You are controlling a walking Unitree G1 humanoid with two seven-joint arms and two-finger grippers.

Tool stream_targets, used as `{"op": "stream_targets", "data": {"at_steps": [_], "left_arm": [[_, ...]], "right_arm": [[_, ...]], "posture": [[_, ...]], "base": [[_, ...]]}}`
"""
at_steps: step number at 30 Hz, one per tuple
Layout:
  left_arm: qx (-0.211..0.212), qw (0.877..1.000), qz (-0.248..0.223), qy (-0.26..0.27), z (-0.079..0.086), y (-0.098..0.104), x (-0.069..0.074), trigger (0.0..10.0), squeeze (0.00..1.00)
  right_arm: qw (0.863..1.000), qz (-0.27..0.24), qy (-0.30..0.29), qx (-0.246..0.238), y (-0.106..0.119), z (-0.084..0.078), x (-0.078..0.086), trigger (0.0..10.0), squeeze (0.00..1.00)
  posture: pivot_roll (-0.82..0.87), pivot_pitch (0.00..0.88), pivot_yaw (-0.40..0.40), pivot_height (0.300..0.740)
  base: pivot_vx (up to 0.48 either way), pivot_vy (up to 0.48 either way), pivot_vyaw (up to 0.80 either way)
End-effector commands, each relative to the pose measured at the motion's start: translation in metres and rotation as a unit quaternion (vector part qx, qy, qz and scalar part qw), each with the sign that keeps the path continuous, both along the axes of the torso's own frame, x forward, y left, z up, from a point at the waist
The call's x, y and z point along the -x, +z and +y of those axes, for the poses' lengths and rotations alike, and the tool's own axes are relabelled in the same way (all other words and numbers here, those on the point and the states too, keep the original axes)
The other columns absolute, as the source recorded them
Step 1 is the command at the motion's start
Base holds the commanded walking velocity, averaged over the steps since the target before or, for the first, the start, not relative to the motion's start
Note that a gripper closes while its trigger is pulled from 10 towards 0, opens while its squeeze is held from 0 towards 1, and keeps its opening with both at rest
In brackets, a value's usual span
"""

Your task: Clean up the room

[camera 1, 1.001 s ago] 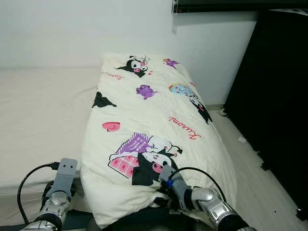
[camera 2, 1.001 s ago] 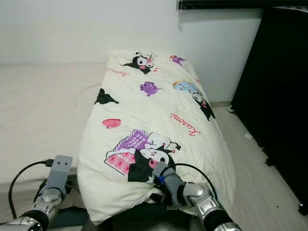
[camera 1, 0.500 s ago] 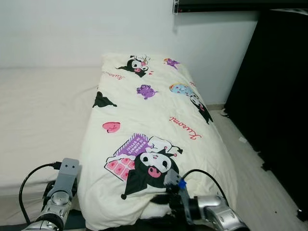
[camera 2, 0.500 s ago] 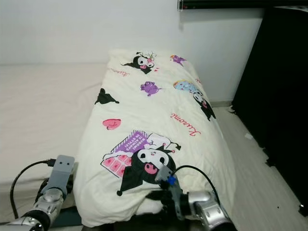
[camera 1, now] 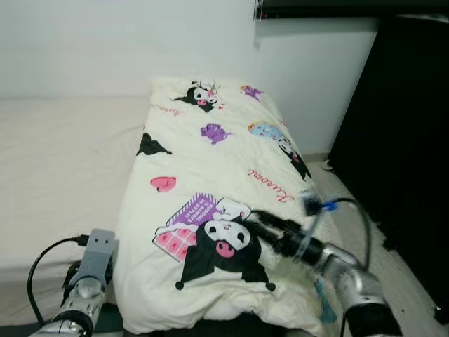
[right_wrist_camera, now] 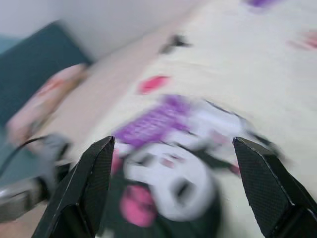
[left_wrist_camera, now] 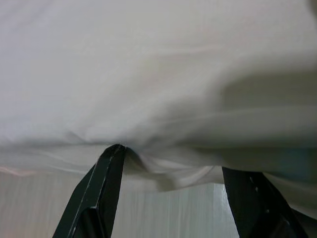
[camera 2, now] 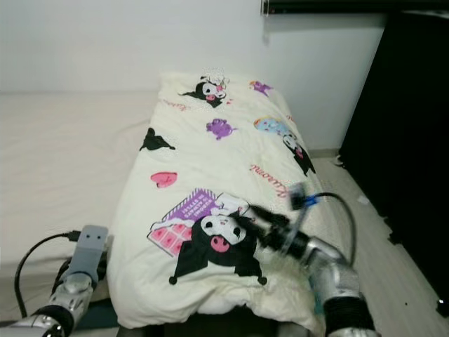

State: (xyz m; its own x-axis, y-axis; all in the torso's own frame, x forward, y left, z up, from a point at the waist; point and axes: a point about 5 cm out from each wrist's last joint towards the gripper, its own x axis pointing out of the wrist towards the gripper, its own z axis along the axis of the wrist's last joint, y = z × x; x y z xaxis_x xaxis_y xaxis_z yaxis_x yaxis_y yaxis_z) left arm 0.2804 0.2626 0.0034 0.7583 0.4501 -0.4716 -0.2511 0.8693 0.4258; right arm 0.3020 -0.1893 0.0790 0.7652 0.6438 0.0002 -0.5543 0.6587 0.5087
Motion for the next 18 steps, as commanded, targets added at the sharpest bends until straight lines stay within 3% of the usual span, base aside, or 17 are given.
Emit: {"op": "stream_targets", "data": {"at_steps": [1,5,6,8,18], "left_arm": [[-0.002,0.997,-0.076,-0.009,-0.001,0.026,-0.022,10.0,0.0],[0.013,0.999,-0.042,-0.012,-0.004,0.009,-0.009,10.0,0.0],[0.02,0.999,-0.026,-0.005,-0.003,0.002,-0.002,10.0,0.0],[0.02,0.999,-0.026,-0.005,-0.003,0.002,-0.002,10.0,0.0],[0.017,0.998,0.028,0.055,0.024,-0.018,0.034,10.0,0.0]], "right_arm": [[0.999,0.016,-0.04,-0.003,-0.01,-0.006,0.003,10.0,0.0],[0.995,0.041,-0.088,-0.006,-0.022,-0.014,0.01,10.0,0.0],[0.993,0.056,-0.107,-0.005,-0.028,-0.016,0.013,10.0,0.0],[0.993,0.056,-0.107,-0.005,-0.028,-0.016,0.013,10.0,0.0],[0.986,0.104,-0.126,0.028,-0.058,-0.013,0.028,10.0,0.0]], "posture": [[-0.11,0.0,0.006,0.524],[-0.11,0.0,0.005,0.534],[-0.11,0.0,0.005,0.539],[-0.11,0.0,0.005,0.539],[-0.13,0.0,0.007,0.578]], "base": [[0.0,0.0,0.0],[0.0,0.0,0.0],[-0.48,0.0,0.0],[-0.48,0.0,0.0],[-0.038,0.0,0.0]]}}
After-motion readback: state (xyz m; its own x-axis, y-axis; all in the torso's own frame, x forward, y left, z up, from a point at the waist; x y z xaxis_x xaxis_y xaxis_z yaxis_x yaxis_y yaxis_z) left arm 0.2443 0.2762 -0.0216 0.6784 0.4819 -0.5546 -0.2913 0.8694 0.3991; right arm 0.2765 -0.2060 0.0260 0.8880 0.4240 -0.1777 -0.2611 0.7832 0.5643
